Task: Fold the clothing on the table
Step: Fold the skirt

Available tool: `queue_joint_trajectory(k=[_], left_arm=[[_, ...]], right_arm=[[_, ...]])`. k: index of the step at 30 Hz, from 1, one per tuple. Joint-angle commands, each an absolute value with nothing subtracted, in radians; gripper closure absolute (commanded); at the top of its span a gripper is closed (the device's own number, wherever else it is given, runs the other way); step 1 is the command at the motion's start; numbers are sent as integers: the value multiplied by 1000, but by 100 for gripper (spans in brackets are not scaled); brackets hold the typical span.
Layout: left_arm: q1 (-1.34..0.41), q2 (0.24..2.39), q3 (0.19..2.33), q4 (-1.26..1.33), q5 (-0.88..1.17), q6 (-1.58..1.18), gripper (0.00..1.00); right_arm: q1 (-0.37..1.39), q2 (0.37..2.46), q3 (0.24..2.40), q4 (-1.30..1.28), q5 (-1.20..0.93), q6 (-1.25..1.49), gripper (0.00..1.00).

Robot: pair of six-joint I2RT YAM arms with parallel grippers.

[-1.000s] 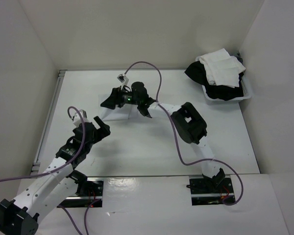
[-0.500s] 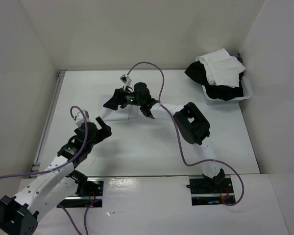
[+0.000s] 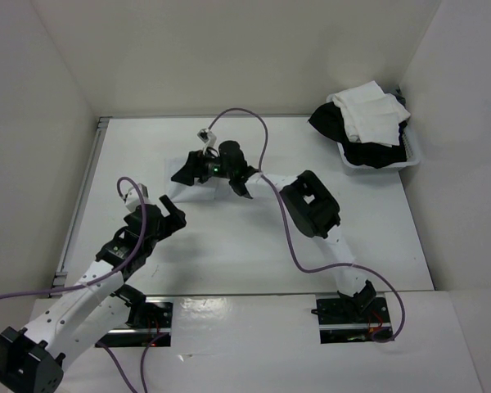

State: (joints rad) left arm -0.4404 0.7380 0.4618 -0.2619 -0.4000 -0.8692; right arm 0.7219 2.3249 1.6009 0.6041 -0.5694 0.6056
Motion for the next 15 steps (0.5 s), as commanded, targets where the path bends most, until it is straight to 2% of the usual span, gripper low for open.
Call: queue_joint_trajectory(k=[1, 13, 15], left_arm=[[-445, 724, 462, -242, -425, -879, 0], [-445, 733, 462, -252, -425, -870, 0], [-445, 733, 462, -252, -425, -879, 0]], right_arm=[[719, 2402, 1718, 601, -560, 600, 17], [719, 2638, 2064, 408, -560, 598, 17], [719, 2703, 2182, 349, -560, 588, 17]])
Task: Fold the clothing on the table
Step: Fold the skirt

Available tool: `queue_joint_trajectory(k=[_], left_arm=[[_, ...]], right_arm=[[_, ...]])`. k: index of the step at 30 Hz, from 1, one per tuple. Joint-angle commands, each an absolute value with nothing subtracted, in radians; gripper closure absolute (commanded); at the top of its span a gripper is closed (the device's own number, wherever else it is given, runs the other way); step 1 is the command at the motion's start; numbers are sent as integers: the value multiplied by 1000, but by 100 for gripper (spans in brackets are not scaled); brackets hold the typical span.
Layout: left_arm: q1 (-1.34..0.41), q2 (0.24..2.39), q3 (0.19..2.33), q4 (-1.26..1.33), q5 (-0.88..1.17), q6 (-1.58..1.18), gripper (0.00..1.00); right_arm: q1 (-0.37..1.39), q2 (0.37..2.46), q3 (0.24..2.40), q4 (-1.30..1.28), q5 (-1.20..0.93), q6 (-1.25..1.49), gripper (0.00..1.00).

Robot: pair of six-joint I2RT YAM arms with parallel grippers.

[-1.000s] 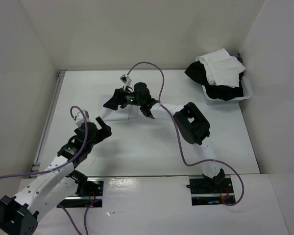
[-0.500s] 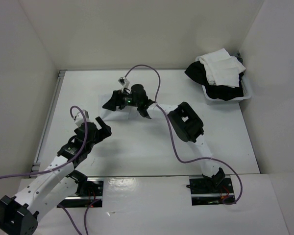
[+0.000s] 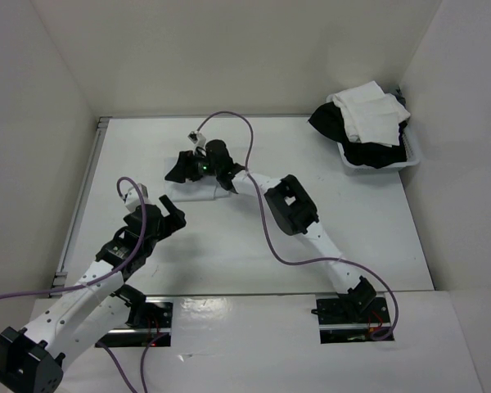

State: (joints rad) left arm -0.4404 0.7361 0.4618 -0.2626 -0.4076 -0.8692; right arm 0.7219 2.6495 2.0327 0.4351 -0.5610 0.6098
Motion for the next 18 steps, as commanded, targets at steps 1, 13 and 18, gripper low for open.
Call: queue_joint_trajectory(k=[1, 13, 18], left_arm=[[-454, 724, 462, -252, -425, -879, 0], [-454, 702, 480, -284, -434, -870, 0], [-472, 748, 491, -249, -434, -870, 0]], right_arm=[[719, 2723, 2222, 281, -560, 588, 17], [749, 2254, 1791, 284, -370, 430, 14], [749, 1949, 1560, 201, -109, 407, 11]])
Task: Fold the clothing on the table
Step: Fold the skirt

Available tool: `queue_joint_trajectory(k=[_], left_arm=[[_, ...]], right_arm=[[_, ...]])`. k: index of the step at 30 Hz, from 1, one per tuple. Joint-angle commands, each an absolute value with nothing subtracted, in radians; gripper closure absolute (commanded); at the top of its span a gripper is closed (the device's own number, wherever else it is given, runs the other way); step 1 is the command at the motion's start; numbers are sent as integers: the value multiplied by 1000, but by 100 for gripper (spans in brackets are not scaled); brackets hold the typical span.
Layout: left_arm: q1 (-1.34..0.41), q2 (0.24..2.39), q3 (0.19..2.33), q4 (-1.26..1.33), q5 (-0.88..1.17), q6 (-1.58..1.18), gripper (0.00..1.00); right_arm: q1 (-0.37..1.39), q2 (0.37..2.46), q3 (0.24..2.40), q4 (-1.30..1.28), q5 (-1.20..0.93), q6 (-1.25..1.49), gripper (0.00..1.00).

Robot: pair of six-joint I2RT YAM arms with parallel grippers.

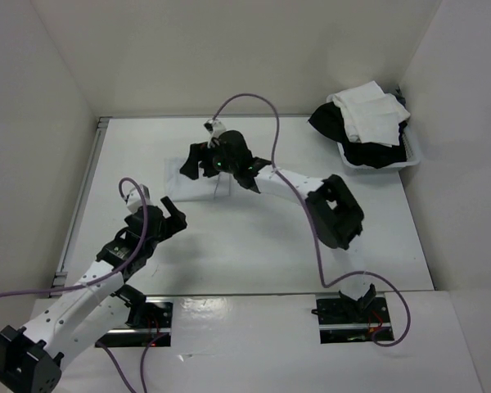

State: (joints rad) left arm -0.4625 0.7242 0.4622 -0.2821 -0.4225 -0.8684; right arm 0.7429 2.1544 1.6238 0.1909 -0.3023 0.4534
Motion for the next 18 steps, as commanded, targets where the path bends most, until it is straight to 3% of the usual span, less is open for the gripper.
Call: queue_joint_trajectory(k=[1, 12, 18], left_arm=[[-472, 770, 500, -249, -434, -870, 0], [-500, 822, 551, -236, -472, -859, 0], [-509, 801, 560, -255, -511, -859, 0]], right_arm=[[749, 1913, 1484, 183, -66, 407, 11], [739, 1287, 919, 49, 299, 485, 7], [739, 944, 816, -150, 417, 503, 7]])
